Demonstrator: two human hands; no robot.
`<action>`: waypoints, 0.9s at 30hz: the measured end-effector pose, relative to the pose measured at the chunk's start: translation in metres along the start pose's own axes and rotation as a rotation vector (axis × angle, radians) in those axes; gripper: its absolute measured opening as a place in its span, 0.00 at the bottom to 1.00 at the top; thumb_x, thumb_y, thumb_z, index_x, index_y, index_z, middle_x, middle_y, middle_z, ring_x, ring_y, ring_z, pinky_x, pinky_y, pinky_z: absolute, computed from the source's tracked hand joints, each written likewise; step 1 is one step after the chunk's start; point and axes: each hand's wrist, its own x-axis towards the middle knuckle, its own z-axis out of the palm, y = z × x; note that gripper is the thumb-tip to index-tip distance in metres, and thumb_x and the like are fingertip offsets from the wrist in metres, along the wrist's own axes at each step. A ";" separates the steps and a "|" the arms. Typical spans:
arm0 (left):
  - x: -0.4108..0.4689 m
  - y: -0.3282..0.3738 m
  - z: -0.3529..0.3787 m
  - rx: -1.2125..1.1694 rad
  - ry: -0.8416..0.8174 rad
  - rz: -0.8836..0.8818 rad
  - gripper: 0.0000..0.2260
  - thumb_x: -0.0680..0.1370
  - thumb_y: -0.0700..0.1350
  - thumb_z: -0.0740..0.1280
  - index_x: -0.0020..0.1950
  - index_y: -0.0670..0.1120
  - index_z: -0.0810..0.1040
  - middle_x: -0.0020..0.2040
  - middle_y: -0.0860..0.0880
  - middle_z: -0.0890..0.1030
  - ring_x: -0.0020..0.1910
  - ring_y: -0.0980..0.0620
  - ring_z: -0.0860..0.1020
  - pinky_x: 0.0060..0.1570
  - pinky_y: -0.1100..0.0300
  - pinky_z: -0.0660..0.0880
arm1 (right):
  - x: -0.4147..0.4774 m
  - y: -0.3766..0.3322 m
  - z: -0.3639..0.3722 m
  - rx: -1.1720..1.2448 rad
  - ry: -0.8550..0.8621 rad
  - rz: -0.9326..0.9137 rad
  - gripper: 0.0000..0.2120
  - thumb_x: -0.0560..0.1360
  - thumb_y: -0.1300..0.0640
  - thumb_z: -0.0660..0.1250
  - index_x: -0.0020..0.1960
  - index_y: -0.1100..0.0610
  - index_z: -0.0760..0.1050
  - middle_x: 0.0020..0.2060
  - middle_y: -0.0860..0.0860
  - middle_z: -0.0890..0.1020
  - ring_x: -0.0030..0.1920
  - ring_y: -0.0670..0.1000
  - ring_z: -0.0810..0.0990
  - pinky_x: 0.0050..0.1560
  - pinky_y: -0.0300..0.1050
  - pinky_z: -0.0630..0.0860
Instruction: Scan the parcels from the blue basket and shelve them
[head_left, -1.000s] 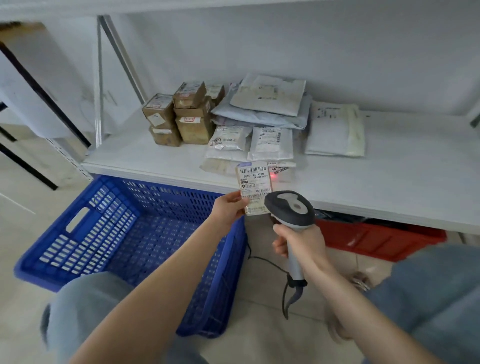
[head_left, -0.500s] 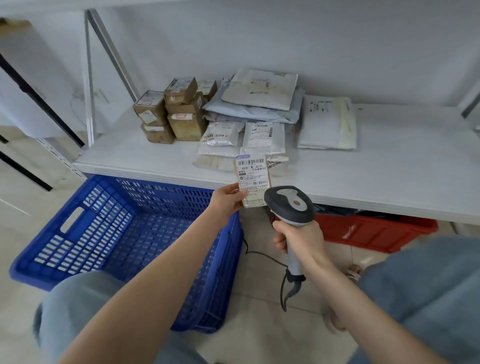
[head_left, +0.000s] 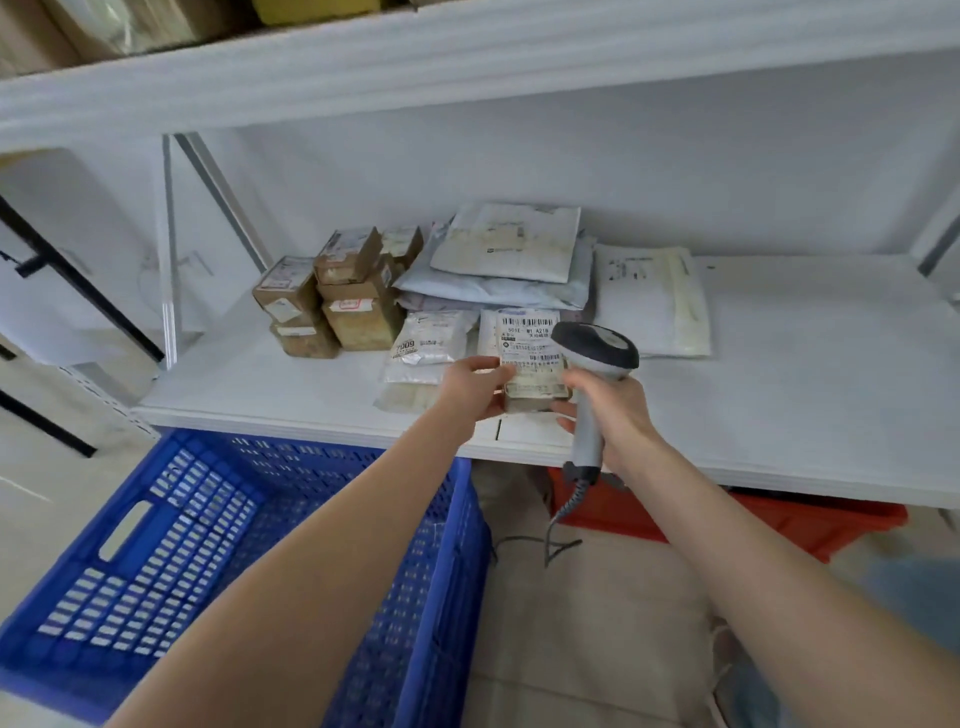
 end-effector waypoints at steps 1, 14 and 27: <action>0.003 0.002 0.008 0.018 -0.004 0.009 0.09 0.77 0.40 0.70 0.55 0.42 0.74 0.44 0.44 0.81 0.38 0.48 0.80 0.35 0.60 0.81 | 0.005 -0.002 -0.004 0.001 0.036 -0.005 0.04 0.72 0.62 0.72 0.45 0.57 0.77 0.41 0.55 0.84 0.39 0.54 0.85 0.37 0.44 0.81; 0.004 -0.038 0.140 0.478 -0.064 0.077 0.12 0.76 0.37 0.63 0.57 0.45 0.81 0.51 0.43 0.83 0.47 0.44 0.80 0.49 0.52 0.79 | 0.066 0.020 -0.106 -0.015 0.246 0.034 0.11 0.72 0.64 0.70 0.55 0.64 0.77 0.45 0.59 0.83 0.38 0.54 0.83 0.34 0.44 0.77; 0.018 -0.047 0.126 0.464 -0.013 0.063 0.21 0.79 0.33 0.59 0.71 0.43 0.69 0.64 0.44 0.76 0.57 0.46 0.75 0.50 0.58 0.71 | 0.105 0.023 -0.109 -0.186 0.179 0.071 0.14 0.70 0.54 0.74 0.51 0.58 0.76 0.43 0.53 0.81 0.44 0.53 0.81 0.37 0.46 0.79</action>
